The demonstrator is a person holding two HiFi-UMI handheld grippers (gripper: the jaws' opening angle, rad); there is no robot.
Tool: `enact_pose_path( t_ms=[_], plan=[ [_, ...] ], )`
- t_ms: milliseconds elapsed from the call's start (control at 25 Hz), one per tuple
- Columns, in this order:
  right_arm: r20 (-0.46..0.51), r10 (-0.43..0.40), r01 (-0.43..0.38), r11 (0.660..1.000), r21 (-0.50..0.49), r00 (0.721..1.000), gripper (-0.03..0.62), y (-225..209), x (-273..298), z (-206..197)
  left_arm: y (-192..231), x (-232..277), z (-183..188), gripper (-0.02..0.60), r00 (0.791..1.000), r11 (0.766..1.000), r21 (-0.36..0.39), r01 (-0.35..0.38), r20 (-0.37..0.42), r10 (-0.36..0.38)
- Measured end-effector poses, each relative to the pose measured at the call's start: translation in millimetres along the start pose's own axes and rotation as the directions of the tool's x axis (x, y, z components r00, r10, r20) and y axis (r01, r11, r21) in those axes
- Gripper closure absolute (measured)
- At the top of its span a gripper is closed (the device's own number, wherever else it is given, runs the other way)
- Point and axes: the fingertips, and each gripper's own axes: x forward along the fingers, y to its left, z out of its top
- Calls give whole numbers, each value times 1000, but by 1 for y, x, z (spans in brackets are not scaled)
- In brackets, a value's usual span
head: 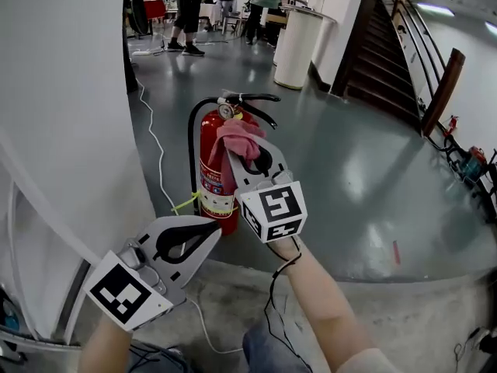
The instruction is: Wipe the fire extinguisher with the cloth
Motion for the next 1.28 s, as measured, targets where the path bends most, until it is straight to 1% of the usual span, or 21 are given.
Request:
enact_pose_path(
  t_ms=[80,120,240,320,400,480,520,560,640,720,800,920,1000,1040,1120,1200,1280],
  plan=[
    [23,0,0,1000,-7,1000,513,6,-7,-11,2,-2,-1,574,1000,1000,-2,-15,-5,15],
    [6,13,-13,1000,-8,1000,513,12,-10,-22,3,-4,-2,574,1000,1000,-4,-23,-9,23],
    [-116,64,-64,998,6,991,514,38,-22,-85,6,-7,-7,574,999,999,-3,-46,-13,46],
    [-220,101,-99,995,19,970,514,58,-33,-135,8,-7,-9,574,998,998,11,-58,2,58],
    [-319,131,-130,991,26,939,514,74,-43,-178,8,-7,-13,574,998,998,16,-60,-1,60],
    [-380,142,-147,989,17,914,514,82,-49,-201,4,-8,-19,574,998,999,9,-52,-32,52],
    [-391,141,-150,989,7,910,514,82,-49,-202,1,-8,-22,574,998,999,6,-46,-49,46],
    [-389,138,-151,989,-1,911,514,80,-47,-196,-1,-9,-25,574,997,999,3,-41,-64,41],
    [-348,126,-147,989,-32,929,514,72,-39,-170,-3,-9,-26,574,996,999,0,-36,-76,36],
    [-277,115,-137,989,-60,954,514,60,-28,-132,-2,-8,-25,574,998,999,12,-38,-58,38],
    [-198,103,-117,991,-58,975,514,45,-17,-91,-2,-5,-24,574,998,999,18,-34,-49,35],
    [-111,77,-85,994,-67,991,514,21,-6,-37,-7,-2,-24,574,998,1000,-1,-21,-66,21],
    [-71,45,-50,996,-74,996,514,6,-1,-10,-8,-2,-23,574,997,1000,-9,-21,-68,20],
    [-57,31,-35,997,-67,998,514,-1,1,-1,-8,-2,-23,574,998,1000,-10,-21,-67,21],
    [-42,38,-40,999,-29,998,514,-9,4,6,-7,-2,-23,574,998,1000,-5,-25,-59,25],
    [-15,55,-55,998,-8,998,514,-7,3,3,-6,-3,-26,574,998,1000,-10,-29,-62,28],
    [13,54,-53,998,-18,998,514,0,-3,-5,-5,-3,-30,574,997,999,-18,-30,-75,29]
  ],
)
